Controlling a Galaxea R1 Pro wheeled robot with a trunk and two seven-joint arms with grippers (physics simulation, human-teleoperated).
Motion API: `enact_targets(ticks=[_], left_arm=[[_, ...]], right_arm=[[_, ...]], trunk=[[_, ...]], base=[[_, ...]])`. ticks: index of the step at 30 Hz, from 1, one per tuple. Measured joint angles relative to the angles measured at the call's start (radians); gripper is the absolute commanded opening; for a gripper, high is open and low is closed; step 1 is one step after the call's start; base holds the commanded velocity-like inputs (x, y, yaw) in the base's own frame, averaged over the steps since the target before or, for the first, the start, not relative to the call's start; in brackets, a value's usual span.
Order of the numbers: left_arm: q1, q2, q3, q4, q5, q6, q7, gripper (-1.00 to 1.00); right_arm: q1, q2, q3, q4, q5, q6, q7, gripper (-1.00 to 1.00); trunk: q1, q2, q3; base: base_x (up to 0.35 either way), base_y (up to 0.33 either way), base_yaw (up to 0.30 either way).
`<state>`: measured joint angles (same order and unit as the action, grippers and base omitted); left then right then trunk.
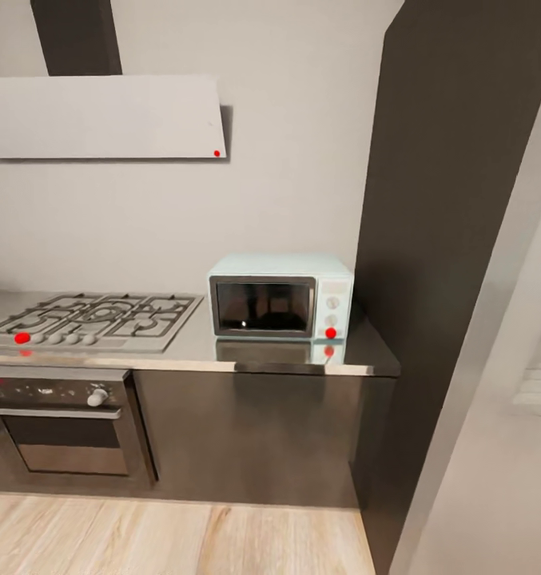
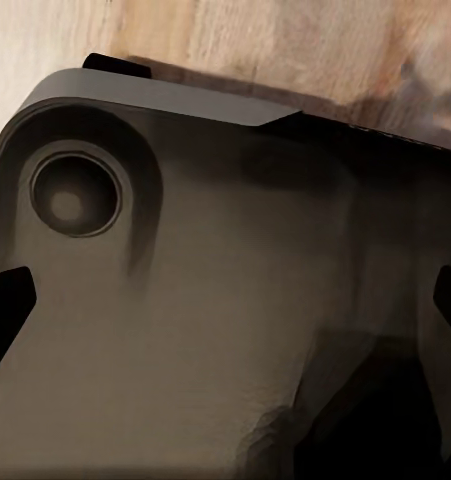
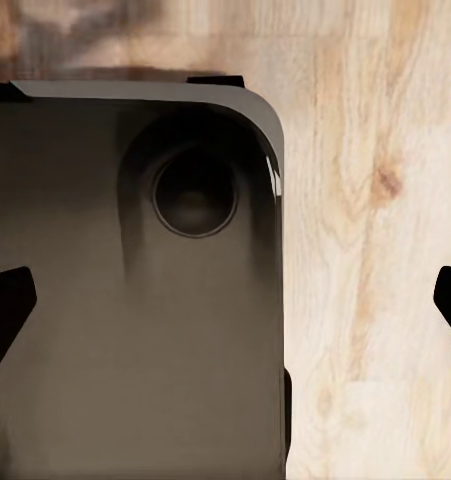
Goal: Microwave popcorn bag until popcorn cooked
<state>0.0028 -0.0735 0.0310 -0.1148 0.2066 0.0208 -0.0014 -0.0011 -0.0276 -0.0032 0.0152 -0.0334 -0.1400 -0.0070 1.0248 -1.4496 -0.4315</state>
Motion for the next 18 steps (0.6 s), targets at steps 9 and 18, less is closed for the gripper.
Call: enact_targets(ticks=[9,18], left_arm=[[0.000,-0.001,0.000,0.000,0.000,0.000,0.000,1.00],[0.000,-0.001,0.000,0.000,0.000,0.000,0.000,1.00]], right_arm=[[0.000,0.000,0.000,0.000,0.000,0.002,0.000,1.00],[0.000,0.002,-0.001,0.000,-0.001,0.005,0.005,1.00]], trunk=[[0.000,0.000,0.000],[0.000,0.000,0.000]], base=[[0.119,0.000,0.004],[0.000,0.000,0.000]])
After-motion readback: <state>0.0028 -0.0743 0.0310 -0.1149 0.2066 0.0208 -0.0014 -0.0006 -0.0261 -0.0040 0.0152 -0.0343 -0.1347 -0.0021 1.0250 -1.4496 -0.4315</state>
